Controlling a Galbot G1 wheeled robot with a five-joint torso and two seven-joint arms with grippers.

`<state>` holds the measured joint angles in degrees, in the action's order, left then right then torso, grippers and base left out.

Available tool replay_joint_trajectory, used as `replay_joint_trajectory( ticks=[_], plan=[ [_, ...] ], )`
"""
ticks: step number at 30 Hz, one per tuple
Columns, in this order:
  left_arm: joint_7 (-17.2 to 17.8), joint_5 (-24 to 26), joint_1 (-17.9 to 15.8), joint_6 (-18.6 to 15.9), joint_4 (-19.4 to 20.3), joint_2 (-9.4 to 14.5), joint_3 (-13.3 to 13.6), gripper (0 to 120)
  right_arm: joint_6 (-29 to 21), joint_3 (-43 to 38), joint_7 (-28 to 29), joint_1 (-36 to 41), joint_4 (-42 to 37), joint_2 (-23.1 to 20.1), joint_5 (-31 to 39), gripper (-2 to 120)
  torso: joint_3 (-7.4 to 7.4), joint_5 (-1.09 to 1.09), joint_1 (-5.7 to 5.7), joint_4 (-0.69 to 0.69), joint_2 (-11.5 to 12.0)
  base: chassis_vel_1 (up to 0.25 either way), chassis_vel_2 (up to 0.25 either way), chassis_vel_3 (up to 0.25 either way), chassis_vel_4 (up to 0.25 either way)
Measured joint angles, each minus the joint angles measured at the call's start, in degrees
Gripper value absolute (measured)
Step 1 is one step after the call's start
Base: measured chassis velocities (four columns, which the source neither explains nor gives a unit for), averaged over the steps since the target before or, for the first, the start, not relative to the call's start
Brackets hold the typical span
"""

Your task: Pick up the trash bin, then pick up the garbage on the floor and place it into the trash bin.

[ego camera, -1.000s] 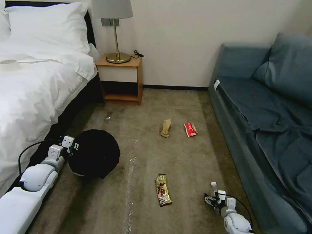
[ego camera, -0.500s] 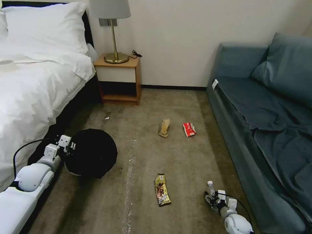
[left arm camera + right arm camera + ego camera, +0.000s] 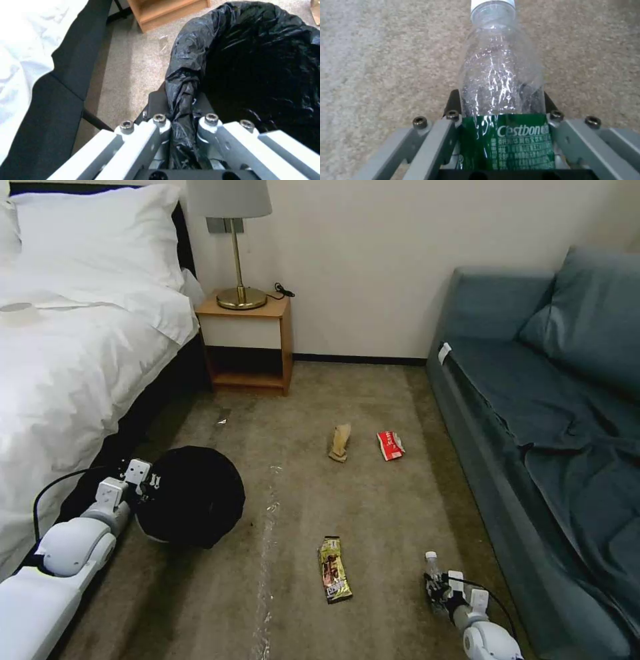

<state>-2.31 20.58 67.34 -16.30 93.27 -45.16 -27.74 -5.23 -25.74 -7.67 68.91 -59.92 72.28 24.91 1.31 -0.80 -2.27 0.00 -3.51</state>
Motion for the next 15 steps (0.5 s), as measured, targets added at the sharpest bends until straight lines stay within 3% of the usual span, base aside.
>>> replay_joint_trajectory(
  ticks=[7, 15],
  plan=[
    [0.1, 0.1, -0.3, -0.1, 0.2, -0.2, 0.7, 4, 0.1, 0.2, -1.4, -0.3, -5.3, -1.4, 1.4, 28, 0.0, -0.08, 0.0, 0.01, 0.0, 0.0, 0.0, 0.0, 0.0],
    [0.7, 0.5, -3.3, -1.0, 0.2, -1.8, 3.3, 4, -3.7, 2.2, -1.3, -2.3, -17.9, -5.2, 5.0, 28, -0.01, -0.08, 0.0, -0.01, 0.0, 0.0, 0.0, 0.0, 0.0]
  ],
)
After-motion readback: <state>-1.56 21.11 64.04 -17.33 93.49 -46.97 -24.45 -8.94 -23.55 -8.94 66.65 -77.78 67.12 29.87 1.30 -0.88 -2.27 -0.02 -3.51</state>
